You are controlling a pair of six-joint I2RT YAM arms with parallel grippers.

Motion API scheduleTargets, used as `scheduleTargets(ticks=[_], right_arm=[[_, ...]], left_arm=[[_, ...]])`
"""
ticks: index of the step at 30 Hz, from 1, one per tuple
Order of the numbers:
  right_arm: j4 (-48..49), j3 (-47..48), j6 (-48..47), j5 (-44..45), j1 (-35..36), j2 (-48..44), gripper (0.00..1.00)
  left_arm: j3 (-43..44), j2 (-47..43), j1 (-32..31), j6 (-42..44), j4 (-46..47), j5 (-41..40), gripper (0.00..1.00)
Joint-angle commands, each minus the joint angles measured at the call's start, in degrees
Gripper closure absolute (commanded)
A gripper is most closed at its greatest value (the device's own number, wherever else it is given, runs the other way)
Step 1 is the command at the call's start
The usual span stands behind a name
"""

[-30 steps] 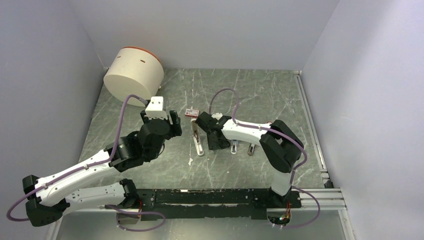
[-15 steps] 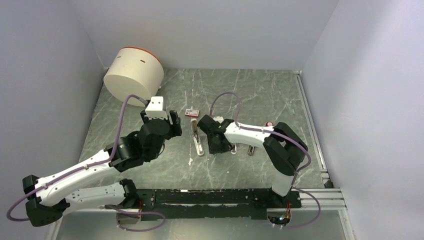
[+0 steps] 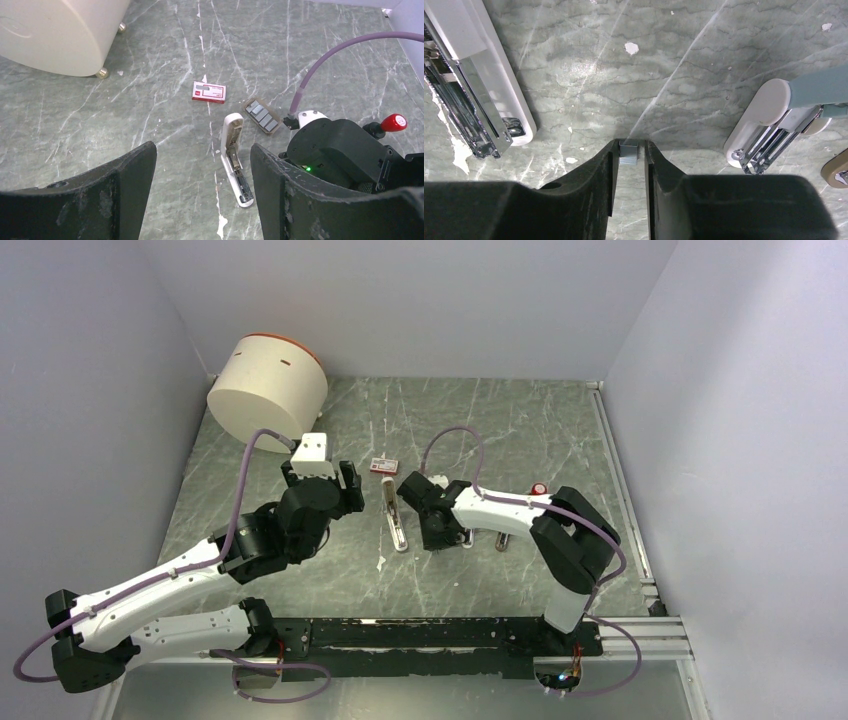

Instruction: Load the staples into the stapler

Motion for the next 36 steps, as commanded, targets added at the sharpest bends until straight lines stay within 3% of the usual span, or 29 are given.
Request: scheduleTargets(ticks=[1,9,21,27,36], right_arm=[[0.89,-0.6,-0.58,-0.65,0.54,-0.03,0.71],[1.08,1.09,-0.42,0.97,0.55,1.36,0.64],[-0.48,2.34,0.38,2.9,0.55,2.69,0.71],[-0.51,2.04,0.69,3.0,0.55,1.78,0.8],[0.34,1.77,0.27,4.46,0.52,-1.11,0.8]], left_arm=[[0.18,-0.02,0.33,-0.39,0.16,0.58,0.26],[0.18,-0.15,0.33,-0.42,0.16,0.34,0.26],[-0.72,-1.04,0.33,-1.24,-0.59,-1.39,0.26],[-0.44,-0.92,0.28,-1.15,-0.93,-1.09,0.26],[0.51,-0.84,0.33,-0.73,-0.99,-0.65,0.26]])
